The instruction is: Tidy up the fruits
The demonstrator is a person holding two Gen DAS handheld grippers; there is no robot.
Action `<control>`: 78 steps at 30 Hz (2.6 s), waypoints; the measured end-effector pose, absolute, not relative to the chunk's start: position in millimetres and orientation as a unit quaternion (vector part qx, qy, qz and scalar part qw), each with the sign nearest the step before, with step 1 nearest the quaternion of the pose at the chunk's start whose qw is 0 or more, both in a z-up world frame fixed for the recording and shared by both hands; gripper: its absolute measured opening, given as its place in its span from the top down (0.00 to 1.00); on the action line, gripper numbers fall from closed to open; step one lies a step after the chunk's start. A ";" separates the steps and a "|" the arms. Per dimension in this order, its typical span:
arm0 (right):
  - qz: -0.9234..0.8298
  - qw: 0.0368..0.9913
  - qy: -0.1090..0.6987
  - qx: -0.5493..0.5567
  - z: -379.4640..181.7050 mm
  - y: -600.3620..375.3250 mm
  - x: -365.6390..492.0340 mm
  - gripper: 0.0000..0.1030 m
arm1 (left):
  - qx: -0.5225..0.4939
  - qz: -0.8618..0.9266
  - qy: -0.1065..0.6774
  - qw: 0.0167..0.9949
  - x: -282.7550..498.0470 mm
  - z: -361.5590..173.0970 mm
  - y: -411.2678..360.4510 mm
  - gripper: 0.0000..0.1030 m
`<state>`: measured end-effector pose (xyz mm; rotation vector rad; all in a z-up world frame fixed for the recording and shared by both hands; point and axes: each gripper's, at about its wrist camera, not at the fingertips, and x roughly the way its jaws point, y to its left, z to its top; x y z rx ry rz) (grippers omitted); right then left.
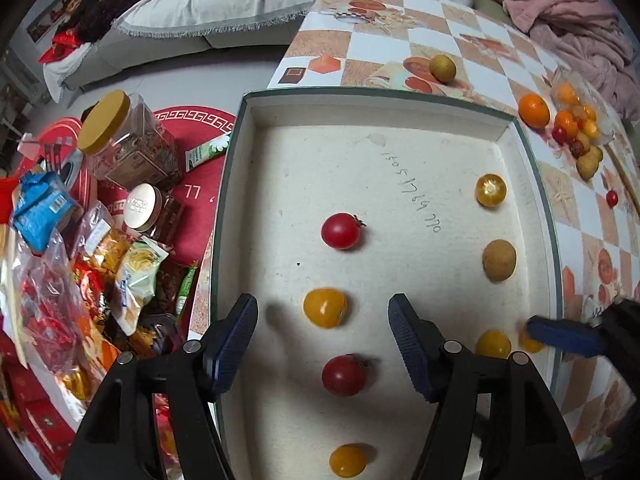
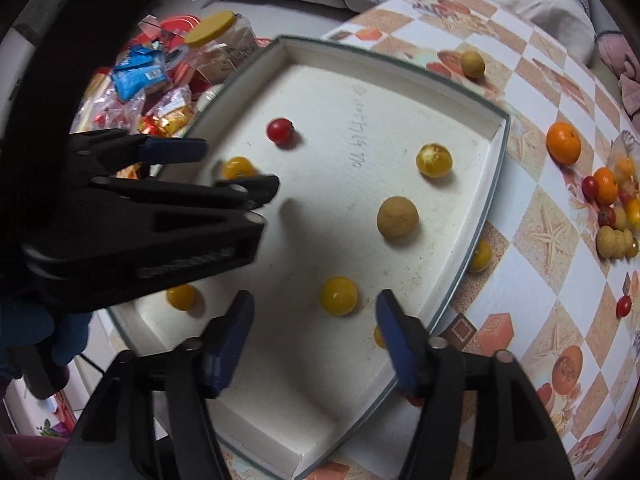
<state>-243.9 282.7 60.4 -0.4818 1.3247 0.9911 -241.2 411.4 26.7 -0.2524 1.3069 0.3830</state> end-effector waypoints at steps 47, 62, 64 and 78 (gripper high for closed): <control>0.299 0.725 0.612 -0.105 36.9 27.0 -51.1 0.20 | -0.163 0.166 0.607 0.760 -201.7 31.2 118.5 0.33; 0.322 0.733 0.570 -0.184 23.6 75.5 -32.1 0.54 | -0.186 0.204 0.610 0.743 -195.8 4.9 100.5 0.33; 0.321 0.736 0.566 -0.188 24.6 74.0 -32.5 0.72 | -0.183 0.207 0.611 0.742 -196.3 5.1 98.3 0.38; 0.341 0.712 0.600 -0.131 43.9 30.6 -54.4 0.77 | -0.252 0.170 0.605 0.736 -215.6 18.3 143.6 0.84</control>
